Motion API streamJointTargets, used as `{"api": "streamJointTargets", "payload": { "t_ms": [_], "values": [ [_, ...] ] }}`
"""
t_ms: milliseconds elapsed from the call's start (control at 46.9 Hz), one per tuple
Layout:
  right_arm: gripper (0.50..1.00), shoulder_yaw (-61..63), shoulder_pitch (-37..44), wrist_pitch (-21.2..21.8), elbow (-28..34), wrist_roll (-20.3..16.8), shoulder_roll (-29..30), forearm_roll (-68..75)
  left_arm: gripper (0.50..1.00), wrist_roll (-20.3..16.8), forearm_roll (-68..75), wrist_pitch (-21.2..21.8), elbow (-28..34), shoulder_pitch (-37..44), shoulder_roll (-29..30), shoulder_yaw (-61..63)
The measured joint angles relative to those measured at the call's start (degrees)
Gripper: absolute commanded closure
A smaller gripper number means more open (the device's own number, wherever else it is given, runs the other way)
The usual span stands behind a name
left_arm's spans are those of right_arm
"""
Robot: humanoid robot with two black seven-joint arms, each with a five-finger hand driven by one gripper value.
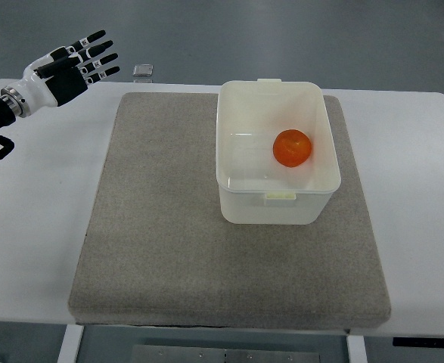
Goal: Put orange in box with left hand
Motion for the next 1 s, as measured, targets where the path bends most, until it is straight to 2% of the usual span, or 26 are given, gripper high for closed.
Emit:
{"api": "streamJointTargets", "payload": {
  "t_ms": [1002],
  "values": [
    [0.574, 0.5, -0.1, 1.5, 2.6, 0.2, 0.0, 0.3, 0.506, -0.1, 0.0, 0.0, 0.0, -0.4, 0.0, 0.0]
  ]
}}
